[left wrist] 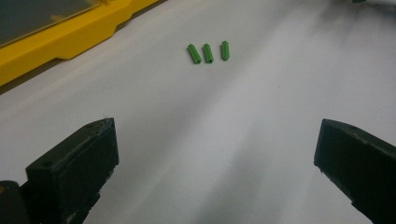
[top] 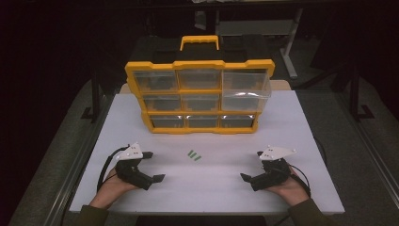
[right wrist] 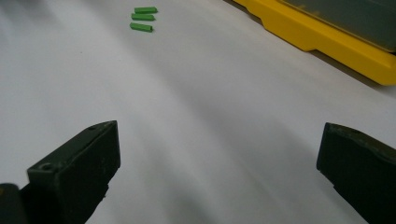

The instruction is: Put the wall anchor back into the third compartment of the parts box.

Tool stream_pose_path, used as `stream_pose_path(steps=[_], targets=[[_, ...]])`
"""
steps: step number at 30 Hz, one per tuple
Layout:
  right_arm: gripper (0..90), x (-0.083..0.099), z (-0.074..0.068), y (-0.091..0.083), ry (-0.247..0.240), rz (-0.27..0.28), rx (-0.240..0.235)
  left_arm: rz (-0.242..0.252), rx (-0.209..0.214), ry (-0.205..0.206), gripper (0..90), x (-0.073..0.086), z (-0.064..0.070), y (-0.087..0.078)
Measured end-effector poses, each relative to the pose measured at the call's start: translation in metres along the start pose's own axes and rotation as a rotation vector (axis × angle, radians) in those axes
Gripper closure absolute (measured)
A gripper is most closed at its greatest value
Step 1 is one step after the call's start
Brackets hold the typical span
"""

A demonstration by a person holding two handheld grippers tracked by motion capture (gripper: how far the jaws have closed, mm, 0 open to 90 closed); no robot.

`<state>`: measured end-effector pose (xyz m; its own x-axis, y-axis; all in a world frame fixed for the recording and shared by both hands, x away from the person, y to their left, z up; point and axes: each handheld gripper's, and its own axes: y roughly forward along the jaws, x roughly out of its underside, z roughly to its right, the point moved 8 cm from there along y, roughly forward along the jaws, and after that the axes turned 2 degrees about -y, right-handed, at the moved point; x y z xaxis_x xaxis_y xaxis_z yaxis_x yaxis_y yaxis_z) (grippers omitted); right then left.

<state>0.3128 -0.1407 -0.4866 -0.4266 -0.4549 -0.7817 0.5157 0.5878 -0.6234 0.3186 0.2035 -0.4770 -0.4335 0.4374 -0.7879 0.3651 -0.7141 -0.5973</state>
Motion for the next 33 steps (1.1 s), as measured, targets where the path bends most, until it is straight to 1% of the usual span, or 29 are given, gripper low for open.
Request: stream_pose_path(steps=[7, 8, 10, 11, 13, 17, 21, 24, 28, 33], targets=[[0.0, -0.001, -0.001, -0.001, 0.002, 0.013, -0.014, 0.012, -0.002, -0.016, 0.0, -0.004, -0.001, 0.0], [0.0, -0.001, -0.001, -0.001, 0.004, 0.014, -0.015, 0.008, -0.003, -0.005, 0.0, -0.004, -0.002, 0.001], [0.0, -0.001, -0.001, -0.002, 0.002, 0.017, -0.016, 0.004, -0.001, -0.01, 0.0, -0.005, -0.001, 0.003], [0.0, -0.001, -0.001, -0.002, 0.002, 0.017, -0.017, -0.001, -0.001, 0.0, 0.0, -0.005, -0.002, 0.003], [0.0, -0.003, -0.001, -0.002, -0.006, 0.016, -0.018, 0.006, 0.0, -0.003, 0.0, -0.006, -0.002, 0.004], [0.0, -0.003, -0.002, -0.002, -0.004, 0.017, -0.019, -0.004, 0.008, 0.001, 0.0, -0.008, -0.003, 0.007], [0.0, -0.003, -0.001, -0.002, -0.004, 0.021, -0.018, 0.0, 0.012, 0.008, 0.0, -0.013, -0.001, 0.011], [0.0, -0.003, -0.001, -0.002, 0.008, 0.019, -0.024, -0.011, 0.013, 0.005, 0.0, -0.015, -0.002, 0.014], [0.0, -0.003, -0.002, -0.001, 0.003, 0.019, -0.029, -0.019, 0.016, 0.019, 0.0, -0.02, -0.004, 0.019], [0.0, -0.004, -0.002, -0.002, 0.008, 0.024, -0.031, -0.01, 0.024, 0.016, 0.0, -0.026, -0.003, 0.022]])
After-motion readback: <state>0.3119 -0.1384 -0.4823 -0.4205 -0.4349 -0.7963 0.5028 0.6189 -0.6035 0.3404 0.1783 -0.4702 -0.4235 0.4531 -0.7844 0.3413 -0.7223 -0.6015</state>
